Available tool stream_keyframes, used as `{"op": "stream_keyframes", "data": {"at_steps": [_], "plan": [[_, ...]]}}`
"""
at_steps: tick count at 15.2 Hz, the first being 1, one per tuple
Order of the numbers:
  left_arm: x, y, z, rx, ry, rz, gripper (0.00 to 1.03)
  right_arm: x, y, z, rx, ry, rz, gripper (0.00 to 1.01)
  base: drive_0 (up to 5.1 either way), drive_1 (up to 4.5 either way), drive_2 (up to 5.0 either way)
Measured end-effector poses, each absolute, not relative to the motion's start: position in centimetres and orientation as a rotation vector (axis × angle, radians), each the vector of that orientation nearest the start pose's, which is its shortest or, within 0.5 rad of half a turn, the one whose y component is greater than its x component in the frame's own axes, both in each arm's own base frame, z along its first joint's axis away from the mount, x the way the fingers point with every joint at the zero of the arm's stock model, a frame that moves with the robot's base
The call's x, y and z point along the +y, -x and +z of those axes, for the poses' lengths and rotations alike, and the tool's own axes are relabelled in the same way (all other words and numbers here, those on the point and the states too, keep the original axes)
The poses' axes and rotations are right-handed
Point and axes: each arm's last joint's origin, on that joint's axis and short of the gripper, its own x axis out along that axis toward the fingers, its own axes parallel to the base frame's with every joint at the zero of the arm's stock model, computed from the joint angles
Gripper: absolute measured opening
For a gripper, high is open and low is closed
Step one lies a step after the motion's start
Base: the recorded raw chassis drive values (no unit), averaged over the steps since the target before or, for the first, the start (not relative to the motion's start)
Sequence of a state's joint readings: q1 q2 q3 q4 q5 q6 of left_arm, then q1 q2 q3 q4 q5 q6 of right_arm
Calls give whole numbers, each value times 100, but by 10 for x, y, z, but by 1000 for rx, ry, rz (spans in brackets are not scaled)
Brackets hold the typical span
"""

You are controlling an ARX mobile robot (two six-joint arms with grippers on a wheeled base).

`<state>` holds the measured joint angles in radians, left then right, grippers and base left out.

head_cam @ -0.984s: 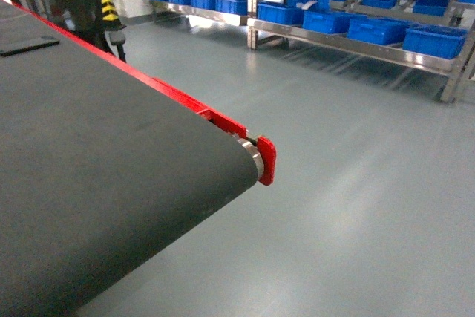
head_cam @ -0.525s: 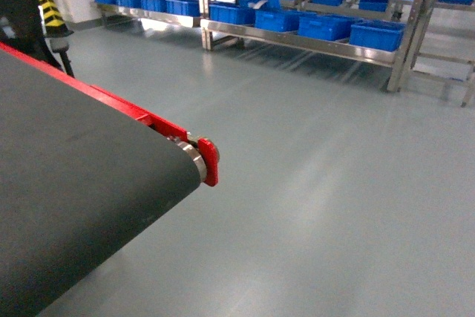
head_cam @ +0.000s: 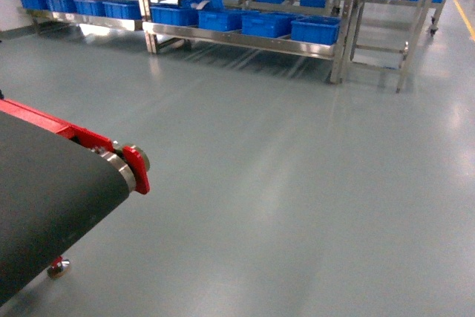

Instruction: Sort blue parts and orange caps into right shelf containers

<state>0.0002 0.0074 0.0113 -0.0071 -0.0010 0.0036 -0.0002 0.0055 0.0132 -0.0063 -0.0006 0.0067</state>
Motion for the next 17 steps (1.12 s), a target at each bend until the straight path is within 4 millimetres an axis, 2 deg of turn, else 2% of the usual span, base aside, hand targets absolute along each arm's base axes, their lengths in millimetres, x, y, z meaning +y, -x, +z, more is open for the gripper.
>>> {"op": "stream_keyframes", "data": {"at_steps": [17], "plan": [[0,-97,166,3,-4,2,42,0,-97,167,-1,-7,0,43,-159,-159,-159]]}}
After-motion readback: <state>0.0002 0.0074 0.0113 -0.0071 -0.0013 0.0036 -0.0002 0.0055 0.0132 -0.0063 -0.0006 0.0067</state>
